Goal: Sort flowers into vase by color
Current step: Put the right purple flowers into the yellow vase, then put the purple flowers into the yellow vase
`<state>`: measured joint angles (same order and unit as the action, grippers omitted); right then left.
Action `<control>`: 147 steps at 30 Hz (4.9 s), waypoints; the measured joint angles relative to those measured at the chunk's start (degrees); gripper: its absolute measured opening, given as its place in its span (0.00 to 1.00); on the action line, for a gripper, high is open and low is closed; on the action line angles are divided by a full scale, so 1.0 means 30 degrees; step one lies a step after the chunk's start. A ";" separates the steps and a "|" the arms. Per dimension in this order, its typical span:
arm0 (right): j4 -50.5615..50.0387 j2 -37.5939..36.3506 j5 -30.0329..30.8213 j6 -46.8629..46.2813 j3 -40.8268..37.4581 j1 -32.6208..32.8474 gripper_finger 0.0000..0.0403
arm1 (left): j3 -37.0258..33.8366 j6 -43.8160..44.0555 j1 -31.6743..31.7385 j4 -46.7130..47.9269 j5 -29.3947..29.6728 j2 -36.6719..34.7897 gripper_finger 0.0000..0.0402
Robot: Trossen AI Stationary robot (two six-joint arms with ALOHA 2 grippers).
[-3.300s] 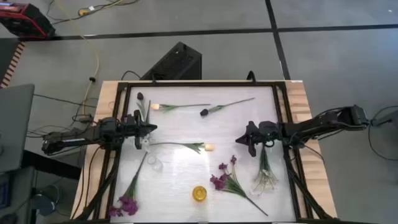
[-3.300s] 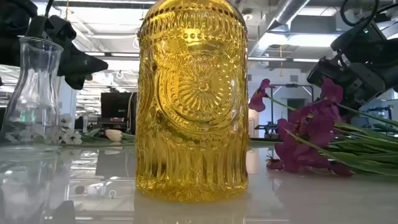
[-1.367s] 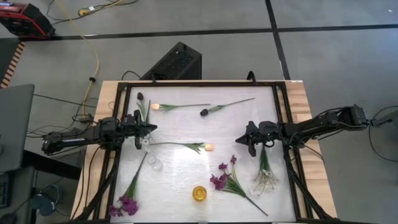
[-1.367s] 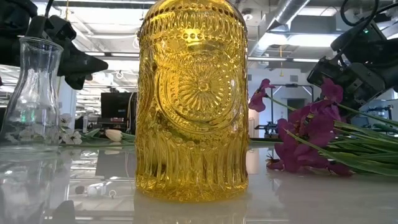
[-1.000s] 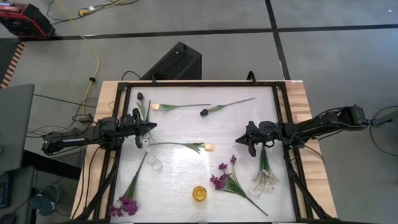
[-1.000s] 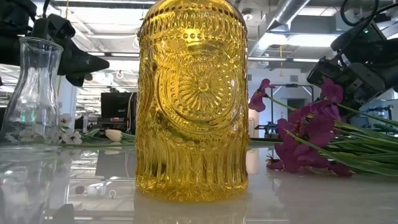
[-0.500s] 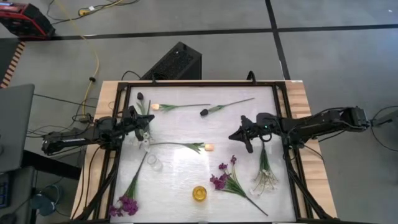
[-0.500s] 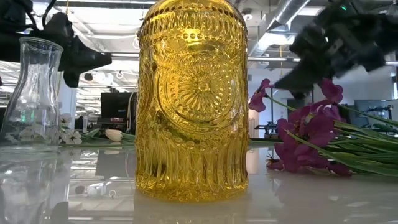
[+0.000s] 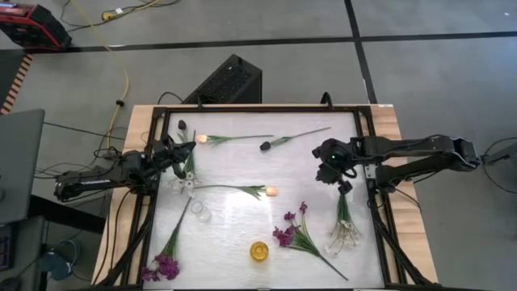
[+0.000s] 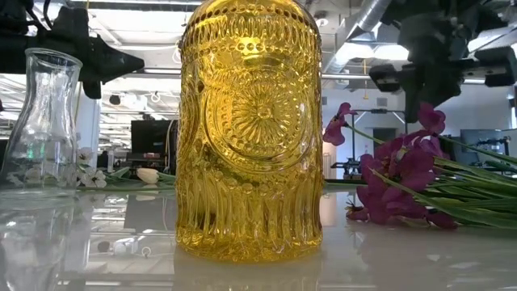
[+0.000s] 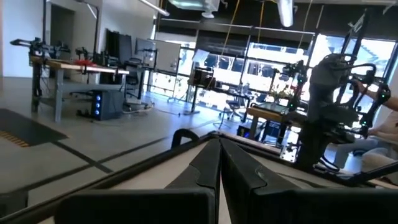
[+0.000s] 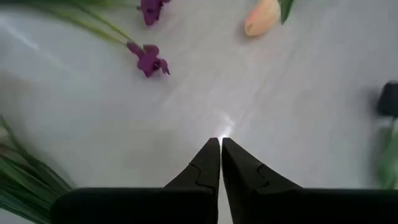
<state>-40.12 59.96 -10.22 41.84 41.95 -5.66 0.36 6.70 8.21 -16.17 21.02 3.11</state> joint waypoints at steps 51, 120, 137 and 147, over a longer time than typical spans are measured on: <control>-0.1703 1.5907 -0.1121 -3.7530 1.0214 1.3857 0.51 | 0.0000 -0.1565 0.0007 0.0717 -0.2448 0.0000 0.29; 1.8792 1.4628 1.7403 -2.0639 1.0197 1.4540 0.07 | 0.0001 -0.3359 0.0001 0.3012 -0.2243 -0.0007 0.29; 1.5123 1.3087 1.3617 -2.5575 1.0193 1.4308 0.56 | 0.0000 -0.3332 0.0002 0.3005 -0.2240 -0.0007 0.29; 0.7220 1.0011 0.6383 -3.1816 1.0207 1.3318 0.58 | 0.0000 -0.3316 0.0007 0.3078 -0.2383 0.0000 0.29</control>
<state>-18.46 90.00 8.93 -53.61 72.58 34.29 0.36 -3.25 8.23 -6.94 13.87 3.11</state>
